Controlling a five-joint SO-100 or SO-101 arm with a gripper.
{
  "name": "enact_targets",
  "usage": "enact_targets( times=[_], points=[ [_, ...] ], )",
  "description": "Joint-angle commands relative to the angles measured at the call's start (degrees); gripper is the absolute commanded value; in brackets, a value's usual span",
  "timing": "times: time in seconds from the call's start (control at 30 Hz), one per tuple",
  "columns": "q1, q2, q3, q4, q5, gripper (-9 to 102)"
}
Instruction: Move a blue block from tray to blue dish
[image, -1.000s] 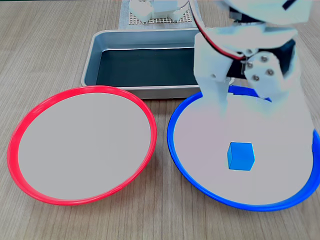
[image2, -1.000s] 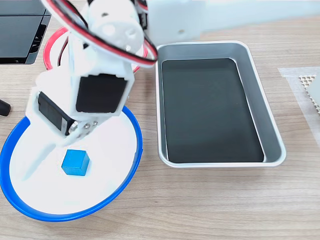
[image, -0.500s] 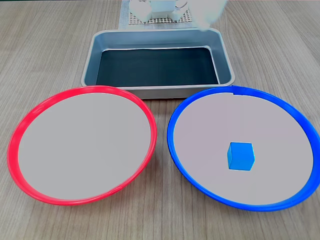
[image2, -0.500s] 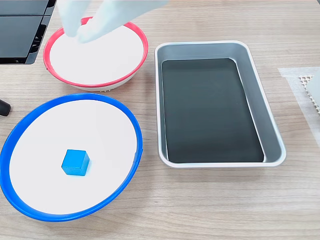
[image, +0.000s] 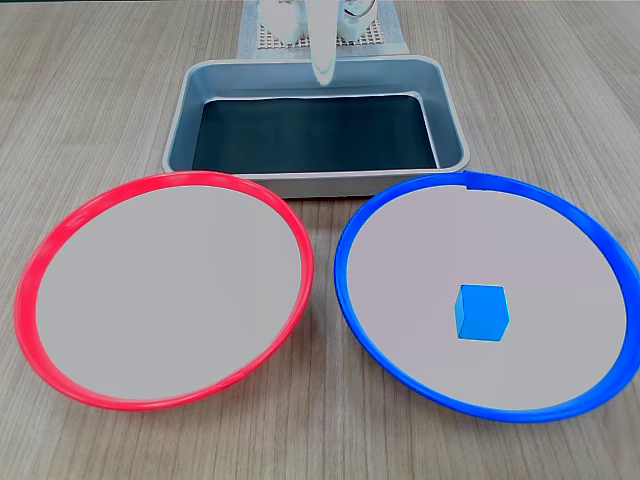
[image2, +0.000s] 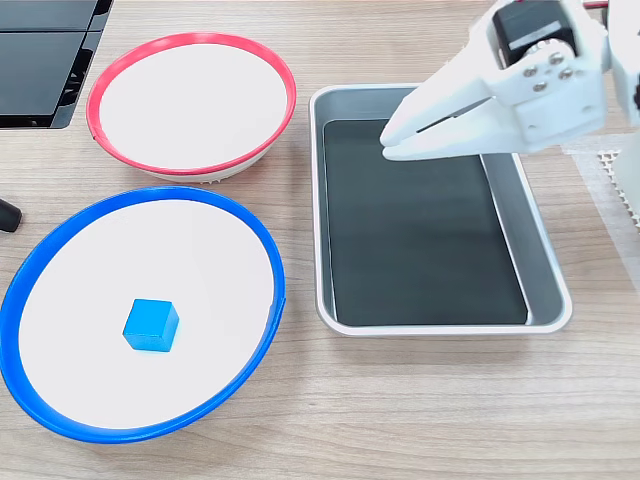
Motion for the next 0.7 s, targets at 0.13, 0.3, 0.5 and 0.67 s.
enact_targets(
  times=[0.13,0.3,0.5,0.67],
  points=[
    [-0.26,8.61,0.97,12.30,3.16,-1],
    [0.88,10.20,0.97,17.58,4.13,0],
    [0.79,10.20,0.97,17.67,4.13,0],
    [0.79,10.20,0.97,17.67,4.04,0]
  ],
)
